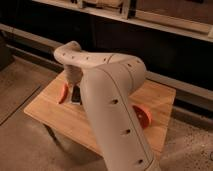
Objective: Place the eraser on the white sponge
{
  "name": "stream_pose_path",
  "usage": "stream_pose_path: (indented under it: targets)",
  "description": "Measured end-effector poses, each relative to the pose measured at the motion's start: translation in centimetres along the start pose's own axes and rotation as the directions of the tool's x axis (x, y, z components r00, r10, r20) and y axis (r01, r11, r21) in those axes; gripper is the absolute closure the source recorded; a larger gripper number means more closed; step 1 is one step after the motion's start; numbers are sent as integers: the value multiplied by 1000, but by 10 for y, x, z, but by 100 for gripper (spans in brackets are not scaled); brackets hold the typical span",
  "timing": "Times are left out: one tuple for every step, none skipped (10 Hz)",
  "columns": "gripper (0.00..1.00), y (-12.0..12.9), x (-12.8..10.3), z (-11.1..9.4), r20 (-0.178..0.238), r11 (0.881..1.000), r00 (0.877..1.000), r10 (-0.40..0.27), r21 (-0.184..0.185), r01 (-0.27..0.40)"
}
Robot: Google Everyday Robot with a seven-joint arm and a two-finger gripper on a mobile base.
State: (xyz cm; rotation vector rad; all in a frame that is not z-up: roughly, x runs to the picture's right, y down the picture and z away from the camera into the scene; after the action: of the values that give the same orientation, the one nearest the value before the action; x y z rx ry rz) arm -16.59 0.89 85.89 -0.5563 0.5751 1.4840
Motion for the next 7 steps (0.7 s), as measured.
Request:
stream_pose_path:
  targets:
    - [100,1,1,2,-4,1000,1000,-1,1,1]
    - [93,2,2,3,-9,1000,1000,-4,3,4]
    - [86,2,2,3,-11,1000,1000,-7,4,7]
    - [77,2,2,3,-12,1000,1000,-9,4,9]
    - [72,1,2,3,-11,1000,1000,-9,5,9]
    - [72,1,1,3,-12,1000,1000,-9,4,9]
    - [68,0,1,3,-13,1000,1000,-8,3,8]
